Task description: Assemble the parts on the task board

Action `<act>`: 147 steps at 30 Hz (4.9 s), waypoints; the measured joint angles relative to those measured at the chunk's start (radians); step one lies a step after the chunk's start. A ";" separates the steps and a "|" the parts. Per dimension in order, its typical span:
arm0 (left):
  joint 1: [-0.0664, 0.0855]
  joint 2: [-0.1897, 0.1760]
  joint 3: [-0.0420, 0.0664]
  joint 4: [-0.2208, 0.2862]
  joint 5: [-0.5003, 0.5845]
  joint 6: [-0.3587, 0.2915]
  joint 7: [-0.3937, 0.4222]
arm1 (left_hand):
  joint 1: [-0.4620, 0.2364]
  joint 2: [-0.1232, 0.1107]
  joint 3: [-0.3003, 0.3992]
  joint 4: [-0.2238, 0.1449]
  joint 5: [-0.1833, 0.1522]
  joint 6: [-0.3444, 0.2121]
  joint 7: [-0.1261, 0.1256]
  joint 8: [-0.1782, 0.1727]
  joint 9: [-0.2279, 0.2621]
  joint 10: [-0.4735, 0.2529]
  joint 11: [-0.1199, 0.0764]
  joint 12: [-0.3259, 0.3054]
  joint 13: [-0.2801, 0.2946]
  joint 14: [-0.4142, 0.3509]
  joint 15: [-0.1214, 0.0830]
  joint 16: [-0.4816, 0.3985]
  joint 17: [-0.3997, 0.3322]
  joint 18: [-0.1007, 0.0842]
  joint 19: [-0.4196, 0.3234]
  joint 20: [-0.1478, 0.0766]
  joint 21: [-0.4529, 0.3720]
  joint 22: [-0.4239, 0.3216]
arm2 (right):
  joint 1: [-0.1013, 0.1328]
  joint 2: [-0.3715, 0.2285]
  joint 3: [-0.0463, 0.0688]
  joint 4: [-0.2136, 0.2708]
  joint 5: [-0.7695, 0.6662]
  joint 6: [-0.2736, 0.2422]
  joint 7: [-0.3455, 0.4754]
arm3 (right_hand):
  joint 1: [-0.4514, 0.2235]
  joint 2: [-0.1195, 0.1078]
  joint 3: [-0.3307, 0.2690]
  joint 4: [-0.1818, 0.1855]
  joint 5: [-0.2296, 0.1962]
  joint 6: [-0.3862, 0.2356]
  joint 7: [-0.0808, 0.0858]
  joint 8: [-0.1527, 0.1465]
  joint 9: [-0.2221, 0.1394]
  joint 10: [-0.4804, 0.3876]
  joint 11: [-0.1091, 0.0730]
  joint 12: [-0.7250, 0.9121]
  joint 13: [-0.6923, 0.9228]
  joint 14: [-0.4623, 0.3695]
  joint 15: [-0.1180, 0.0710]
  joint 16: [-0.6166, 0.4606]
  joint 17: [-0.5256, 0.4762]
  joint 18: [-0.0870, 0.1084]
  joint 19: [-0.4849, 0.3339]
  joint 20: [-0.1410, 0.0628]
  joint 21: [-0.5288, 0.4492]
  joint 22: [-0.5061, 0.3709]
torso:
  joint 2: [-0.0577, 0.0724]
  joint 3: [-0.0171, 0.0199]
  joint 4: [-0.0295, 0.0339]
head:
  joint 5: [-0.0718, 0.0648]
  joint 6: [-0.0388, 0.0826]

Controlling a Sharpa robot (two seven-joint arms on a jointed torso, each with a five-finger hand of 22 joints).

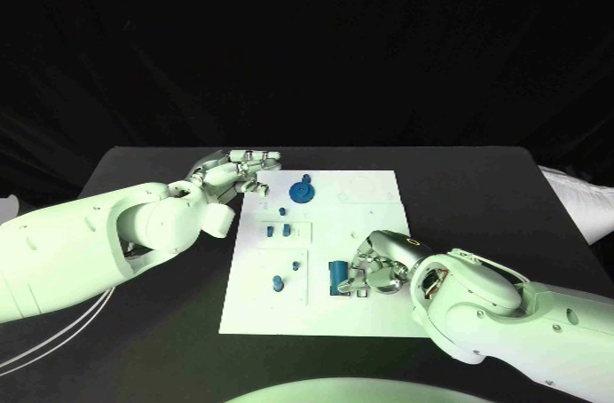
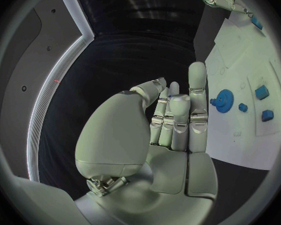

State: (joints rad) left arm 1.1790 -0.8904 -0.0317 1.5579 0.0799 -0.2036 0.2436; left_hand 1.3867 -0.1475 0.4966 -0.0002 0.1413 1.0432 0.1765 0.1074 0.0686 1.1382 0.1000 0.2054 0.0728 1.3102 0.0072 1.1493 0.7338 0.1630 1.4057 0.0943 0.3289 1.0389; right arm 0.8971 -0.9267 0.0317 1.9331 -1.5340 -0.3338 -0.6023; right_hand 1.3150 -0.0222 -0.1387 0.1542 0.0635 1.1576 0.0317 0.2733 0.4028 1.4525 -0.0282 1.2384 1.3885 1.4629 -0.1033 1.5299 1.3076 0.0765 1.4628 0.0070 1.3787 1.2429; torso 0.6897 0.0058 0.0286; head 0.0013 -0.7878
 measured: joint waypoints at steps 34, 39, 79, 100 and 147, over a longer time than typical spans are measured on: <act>0.000 -0.007 -0.005 0.022 0.000 0.001 -0.002 | 0.000 0.000 0.000 0.000 0.000 0.000 0.000 0.000 0.000 0.000 0.000 0.000 0.000 0.000 0.000 0.000 0.000 0.000 0.000 0.000 0.000 0.000 | 0.106 -0.386 0.002 -0.008 0.206 -0.082 0.152 | 0.026 0.060 -0.050 0.026 0.145 -0.113 0.064 -0.137 -0.093 -0.014 0.039 -0.052 0.122 0.002 0.038 0.000 0.000 0.000 -0.006 0.028 -0.008 -0.022 | -0.009 0.0015 -0.0295 | -0.099 0.028; -0.001 -0.006 -0.008 0.023 0.000 0.001 -0.002 | 0.000 0.000 0.000 0.000 0.000 0.000 0.000 0.000 0.000 0.000 0.000 0.000 0.000 0.000 0.000 0.000 0.000 0.000 0.000 0.000 0.000 0.000 | 0.110 -0.406 -0.001 -0.021 0.183 -0.066 0.146 | 0.026 0.060 -0.074 0.049 0.152 -0.091 0.059 -0.138 -0.108 -0.015 0.040 -0.063 0.123 0.002 0.038 0.000 0.001 0.000 -0.009 0.031 -0.008 -0.026 | -0.011 0.0033 -0.0362 | -0.121 0.031; -0.012 -0.007 -0.009 0.019 0.000 0.001 -0.003 | 0.000 0.000 -0.004 -0.004 0.000 0.000 0.000 0.000 0.000 0.000 0.000 0.006 0.000 -0.004 0.004 0.000 -0.002 0.000 -0.004 0.004 0.000 0.000 | 0.059 -0.340 -0.030 -0.047 -0.034 0.152 0.044 | -0.002 0.040 -0.100 0.086 0.171 -0.021 0.040 -0.130 -0.116 -0.011 0.028 -0.077 0.116 0.004 0.035 -0.004 0.000 0.000 -0.009 0.031 -0.016 -0.026 | -0.014 0.0012 -0.0377 | -0.132 0.018; -0.013 -0.011 -0.009 0.020 0.000 0.001 -0.004 | 0.000 0.000 -0.004 -0.004 0.000 0.000 0.000 0.000 0.000 0.000 0.000 0.007 0.000 -0.004 0.004 0.000 -0.001 0.000 -0.004 0.004 0.000 0.000 | 0.036 -0.280 -0.018 -0.089 -0.123 0.161 0.041 | 0.088 0.000 0.057 -0.021 -0.006 -0.003 0.035 -0.122 0.058 -0.021 0.018 -0.083 0.122 0.002 0.019 -0.004 0.000 0.000 -0.006 0.013 -0.016 -0.016 | -0.014 0.0001 -0.0376 | -0.121 0.013; -0.015 -0.012 -0.009 0.022 0.000 0.001 -0.009 | 0.000 0.000 -0.004 -0.010 0.000 0.000 0.000 0.000 0.000 -0.004 -0.004 0.007 0.000 -0.007 0.000 0.000 -0.005 0.000 -0.004 0.004 0.000 0.000 | 0.101 -0.293 -0.022 0.082 0.157 -0.085 0.038 | 0.014 -0.062 0.518 -0.008 0.019 0.006 0.034 -0.156 -0.149 -0.006 0.011 -0.102 -0.059 0.002 0.019 -0.004 0.000 0.000 -0.006 0.013 -0.012 -0.003 | -0.014 -0.0011 -0.0344 | -0.105 0.009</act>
State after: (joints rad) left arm 1.1639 -0.9020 -0.0411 1.5803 0.0799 -0.2022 0.2342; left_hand 1.3867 -0.1475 0.4924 -0.0098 0.1413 1.0432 0.1765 0.1074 0.0686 1.1344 0.0963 0.2124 0.0728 1.3031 0.0072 1.1493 0.7286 0.1631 1.4021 0.0979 0.3289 1.0389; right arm 0.9981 -1.2196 0.0099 2.0147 -1.3774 -0.4192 -0.5643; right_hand 1.3287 -0.0845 0.3794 0.1463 0.0820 1.1638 0.0657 0.1176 0.2542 1.4462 -0.0176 1.1361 1.3292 1.4648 -0.0843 1.5258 1.3079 0.0767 1.4572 0.0197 1.3671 1.2401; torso 0.6759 0.0048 -0.0058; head -0.1041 -0.7785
